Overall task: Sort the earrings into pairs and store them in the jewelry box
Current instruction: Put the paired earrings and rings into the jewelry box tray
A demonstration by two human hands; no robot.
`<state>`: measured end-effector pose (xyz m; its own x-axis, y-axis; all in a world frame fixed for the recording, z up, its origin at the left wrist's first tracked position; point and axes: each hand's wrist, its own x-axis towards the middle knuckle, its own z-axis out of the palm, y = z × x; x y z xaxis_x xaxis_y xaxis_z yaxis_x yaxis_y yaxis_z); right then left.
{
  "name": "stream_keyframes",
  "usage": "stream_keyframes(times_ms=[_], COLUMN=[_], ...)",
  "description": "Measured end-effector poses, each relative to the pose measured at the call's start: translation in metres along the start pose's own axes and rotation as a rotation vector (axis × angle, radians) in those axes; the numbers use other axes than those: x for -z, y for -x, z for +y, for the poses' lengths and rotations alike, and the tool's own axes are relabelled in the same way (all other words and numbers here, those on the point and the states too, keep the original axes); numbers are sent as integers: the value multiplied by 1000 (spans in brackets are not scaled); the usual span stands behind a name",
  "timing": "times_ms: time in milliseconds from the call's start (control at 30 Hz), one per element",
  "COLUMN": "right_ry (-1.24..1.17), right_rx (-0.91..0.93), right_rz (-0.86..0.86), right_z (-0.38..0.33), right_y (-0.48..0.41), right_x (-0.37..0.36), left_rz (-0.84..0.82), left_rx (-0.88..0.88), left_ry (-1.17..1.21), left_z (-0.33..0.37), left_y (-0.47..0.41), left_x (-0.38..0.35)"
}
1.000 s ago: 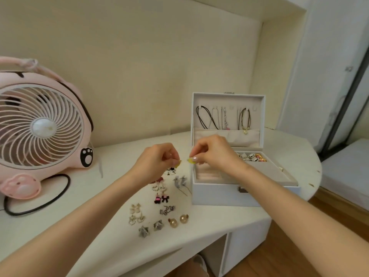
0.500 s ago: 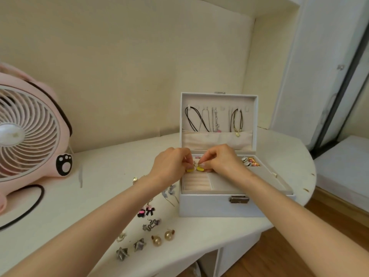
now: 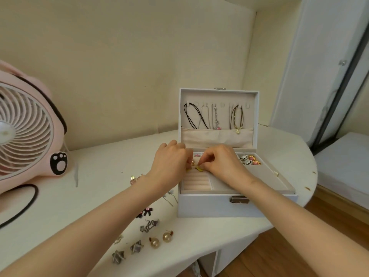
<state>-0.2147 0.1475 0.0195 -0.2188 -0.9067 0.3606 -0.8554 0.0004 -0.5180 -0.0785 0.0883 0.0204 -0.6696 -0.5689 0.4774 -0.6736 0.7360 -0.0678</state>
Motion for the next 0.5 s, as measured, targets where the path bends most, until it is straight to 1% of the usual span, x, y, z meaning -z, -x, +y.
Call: stream_keyframes(times_ms=[200,300,500], right_ry=[59,97,147], right_rx=[106,147,174], right_rz=[-59,-76,-70], right_z=[0,-3,-3], right_y=[7,7,8], right_x=[7,5,4], left_rz=[-125,-148,-167], left_rx=[-16,-22,-4], left_ry=[57,99,160], left_z=[-5,-4,-6], left_y=[0,-2,-2], left_x=[7,9,10])
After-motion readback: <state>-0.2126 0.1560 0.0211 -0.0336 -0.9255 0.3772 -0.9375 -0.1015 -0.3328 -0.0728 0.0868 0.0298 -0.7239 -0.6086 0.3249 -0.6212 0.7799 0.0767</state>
